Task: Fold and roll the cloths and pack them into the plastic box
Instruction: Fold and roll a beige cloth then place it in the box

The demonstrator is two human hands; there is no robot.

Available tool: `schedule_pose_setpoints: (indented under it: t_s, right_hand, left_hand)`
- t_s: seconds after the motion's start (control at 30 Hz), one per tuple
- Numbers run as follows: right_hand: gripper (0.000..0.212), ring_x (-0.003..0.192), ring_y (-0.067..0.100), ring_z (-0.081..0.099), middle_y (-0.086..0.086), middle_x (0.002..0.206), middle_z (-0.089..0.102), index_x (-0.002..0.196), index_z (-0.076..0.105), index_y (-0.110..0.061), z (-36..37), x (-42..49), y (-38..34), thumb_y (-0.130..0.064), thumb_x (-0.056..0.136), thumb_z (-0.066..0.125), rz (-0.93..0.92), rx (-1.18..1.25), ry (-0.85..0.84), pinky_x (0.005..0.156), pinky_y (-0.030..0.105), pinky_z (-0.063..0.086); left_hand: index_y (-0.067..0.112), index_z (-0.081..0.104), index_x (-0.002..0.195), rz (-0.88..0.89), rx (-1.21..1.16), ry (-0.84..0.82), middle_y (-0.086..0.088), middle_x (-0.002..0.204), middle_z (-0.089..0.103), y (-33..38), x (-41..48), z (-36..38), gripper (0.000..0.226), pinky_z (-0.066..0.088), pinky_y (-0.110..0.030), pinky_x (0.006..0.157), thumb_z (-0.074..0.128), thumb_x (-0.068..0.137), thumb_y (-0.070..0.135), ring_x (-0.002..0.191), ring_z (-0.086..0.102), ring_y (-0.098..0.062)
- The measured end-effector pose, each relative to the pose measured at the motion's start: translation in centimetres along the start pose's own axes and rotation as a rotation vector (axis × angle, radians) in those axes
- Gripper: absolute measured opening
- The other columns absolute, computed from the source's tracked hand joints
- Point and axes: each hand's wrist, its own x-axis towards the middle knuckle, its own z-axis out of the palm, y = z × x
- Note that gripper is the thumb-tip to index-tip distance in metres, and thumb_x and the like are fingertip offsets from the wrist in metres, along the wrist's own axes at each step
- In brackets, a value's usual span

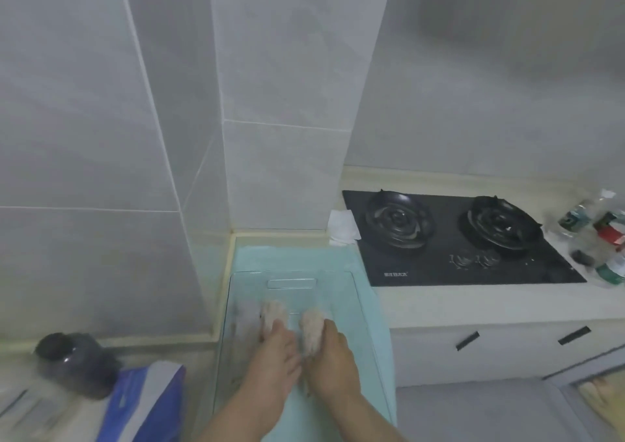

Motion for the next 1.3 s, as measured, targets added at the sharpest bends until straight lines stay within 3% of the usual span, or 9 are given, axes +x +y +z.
schedule_pose_setpoints:
  t_s: [0.13, 0.27, 0.4, 0.47, 0.53, 0.67, 0.87, 1.03, 1.3]
  right_hand:
    - [0.053, 0.101, 0.022, 0.058, -0.002, 0.108, 0.053, 0.122, 0.043, -0.028, 2.0, 1.9, 0.6, -0.028, 0.072, 0.059, 0.035, 0.081, -0.022, 0.078, 0.031, 0.046]
    - [0.049, 0.095, 0.004, 0.062, -0.015, 0.104, 0.062, 0.119, 0.049, -0.035, 3.5, 3.7, 0.3, -0.034, 0.071, 0.061, -0.086, 0.238, -0.109, 0.082, 0.028, 0.053]
    - [0.05, 0.117, -0.002, 0.051, -0.021, 0.132, 0.053, 0.135, 0.049, -0.033, 2.9, 4.2, -0.4, -0.011, 0.09, 0.047, 0.06, 0.657, -0.255, 0.103, 0.021, 0.038]
    - [0.039, 0.12, 0.008, 0.055, -0.003, 0.137, 0.055, 0.131, 0.057, -0.018, 2.7, 4.6, -0.2, -0.009, 0.095, 0.042, 0.169, 0.898, -0.297, 0.104, 0.024, 0.041]
    - [0.032, 0.103, 0.015, 0.066, 0.008, 0.117, 0.069, 0.117, 0.067, -0.008, 2.2, 4.3, -0.5, -0.019, 0.099, 0.043, 0.303, 1.119, -0.35, 0.087, 0.024, 0.051]
    - [0.047, 0.108, 0.017, 0.055, 0.002, 0.122, 0.059, 0.124, 0.055, -0.02, 1.5, 4.7, 0.0, -0.046, 0.102, 0.023, 0.467, 1.313, -0.45, 0.099, 0.033, 0.034]
    - [0.049, 0.12, 0.015, 0.051, -0.003, 0.135, 0.053, 0.139, 0.047, -0.016, 2.4, 5.3, -0.3, -0.043, 0.103, 0.026, 0.438, 1.359, -0.317, 0.104, 0.03, 0.036]
    - [0.043, 0.094, 0.023, 0.07, 0.009, 0.098, 0.075, 0.109, 0.07, -0.008, 2.3, 5.0, -2.1, -0.04, 0.099, 0.045, 0.435, 1.244, -0.367, 0.075, 0.029, 0.053]
    - [0.042, 0.084, 0.016, 0.072, 0.007, 0.091, 0.076, 0.107, 0.071, -0.006, 0.0, 5.3, -2.2, -0.036, 0.1, 0.042, 0.399, 1.11, -0.395, 0.063, 0.022, 0.054]
  left_hand:
    - [0.0, 0.032, 0.144, -0.057, -0.252, 0.118, -0.017, 0.151, 0.033, 0.3, 2.8, 0.3, 0.073, 0.026, -0.04, 0.114, 0.024, 0.097, 0.056, 0.137, 0.035, -0.032]
    - [0.002, 0.043, 0.138, 0.027, -0.185, 0.21, -0.015, 0.135, 0.046, -0.2, 4.2, -0.9, 0.056, 0.03, -0.039, 0.114, 0.031, 0.101, 0.043, 0.132, 0.042, -0.029]
    - [0.011, 0.059, 0.1, 0.165, 0.313, 0.244, -0.005, 0.092, 0.059, -0.8, 4.0, -0.5, 0.021, 0.044, -0.007, 0.069, 0.043, 0.094, 0.0, 0.082, 0.056, -0.014]
    - [0.015, 0.059, 0.12, 0.253, 0.685, 0.185, -0.002, 0.119, 0.06, -1.7, 4.3, -0.4, 0.04, 0.038, -0.002, 0.081, 0.04, 0.092, -0.007, 0.107, 0.055, -0.011]
    - [0.023, 0.042, 0.141, 0.287, 1.033, 0.063, 0.003, 0.151, 0.033, -2.9, 4.9, -0.9, 0.054, 0.021, -0.016, 0.112, 0.038, 0.093, 0.001, 0.141, 0.027, -0.012]
    - [0.034, 0.011, 0.151, 0.262, 1.553, 0.029, 0.005, 0.16, -0.011, -3.7, 5.5, -1.4, 0.062, 0.01, -0.04, 0.119, 0.036, 0.095, 0.036, 0.147, 0.001, -0.021]
    - [0.026, 0.012, 0.151, 0.247, 1.712, 0.036, 0.0, 0.16, -0.015, -3.9, 5.7, -1.1, 0.067, 0.013, -0.041, 0.119, 0.041, 0.092, 0.036, 0.145, 0.004, -0.025]
    - [0.023, 0.002, 0.153, 0.226, 1.768, 0.019, 0.0, 0.159, -0.015, -3.9, 5.7, -1.1, 0.076, 0.012, -0.042, 0.119, 0.042, 0.088, 0.026, 0.144, 0.006, -0.022]
    - [0.023, 0.009, 0.152, 0.271, 1.803, 0.023, -0.003, 0.159, -0.016, -3.9, 5.3, -1.0, 0.071, 0.009, -0.039, 0.119, 0.043, 0.09, 0.025, 0.144, 0.004, -0.024]
